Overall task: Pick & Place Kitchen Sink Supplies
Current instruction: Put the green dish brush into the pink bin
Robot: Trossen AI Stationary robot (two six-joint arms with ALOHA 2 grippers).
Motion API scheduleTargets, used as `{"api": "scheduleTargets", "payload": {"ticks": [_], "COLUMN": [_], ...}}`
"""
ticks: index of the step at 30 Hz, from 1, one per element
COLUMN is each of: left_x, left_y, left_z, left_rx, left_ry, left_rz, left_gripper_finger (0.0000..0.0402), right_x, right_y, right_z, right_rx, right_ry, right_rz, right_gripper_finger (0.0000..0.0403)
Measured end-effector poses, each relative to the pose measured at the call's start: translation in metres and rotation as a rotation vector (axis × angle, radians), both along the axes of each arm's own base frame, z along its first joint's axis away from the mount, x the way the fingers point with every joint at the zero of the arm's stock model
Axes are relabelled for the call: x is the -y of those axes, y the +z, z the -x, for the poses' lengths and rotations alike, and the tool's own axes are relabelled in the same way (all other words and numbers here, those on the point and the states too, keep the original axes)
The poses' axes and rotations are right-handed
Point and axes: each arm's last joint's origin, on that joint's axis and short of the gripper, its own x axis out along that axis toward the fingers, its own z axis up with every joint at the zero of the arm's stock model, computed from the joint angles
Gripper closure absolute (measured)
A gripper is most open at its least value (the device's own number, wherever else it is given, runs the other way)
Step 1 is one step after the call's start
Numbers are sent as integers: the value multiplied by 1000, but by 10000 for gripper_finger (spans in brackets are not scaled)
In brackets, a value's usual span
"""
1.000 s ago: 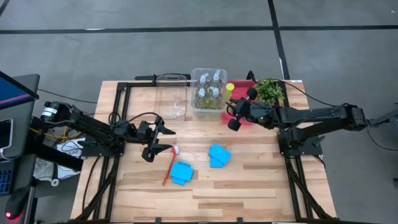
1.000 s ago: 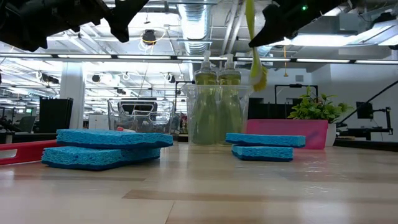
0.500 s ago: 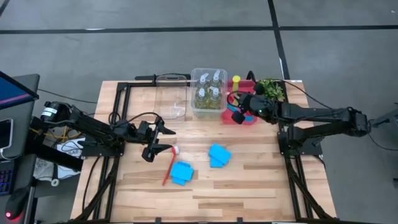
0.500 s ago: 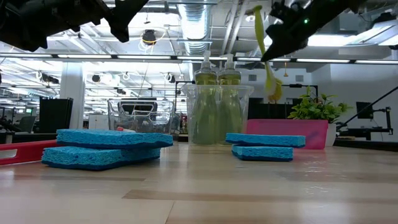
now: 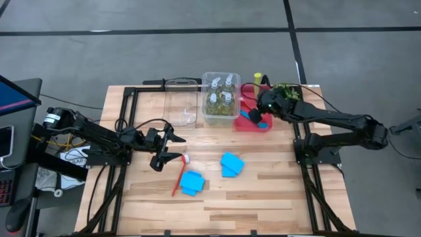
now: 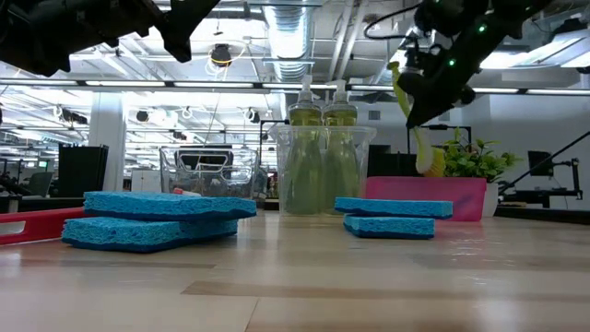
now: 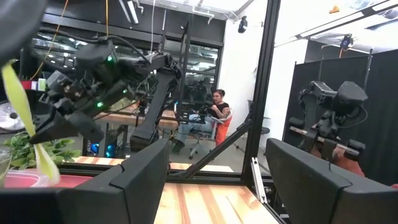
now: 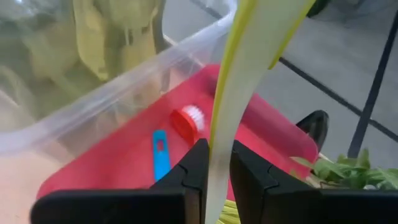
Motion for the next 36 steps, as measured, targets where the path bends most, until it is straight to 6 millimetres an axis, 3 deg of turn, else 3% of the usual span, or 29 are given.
{"api": "scheduleTargets", "payload": {"ticks": [10,21,36], "left_x": [0,0,0], "left_y": [0,0,0], "left_z": [0,0,0], "left_rx": [0,0,0], "left_ry": [0,0,0], "left_rz": [0,0,0], "left_gripper_finger": [131,131,132], "right_x": [14,21,22], "right_y": [-22,-24,-24], "right_z": [-8,-22,-22], "right_rx": [-140,-175,-174], "right_ry": [-4,-14,-13], "right_rz": [-106,-155,-158], "right_gripper_finger": [357,351,349]}}
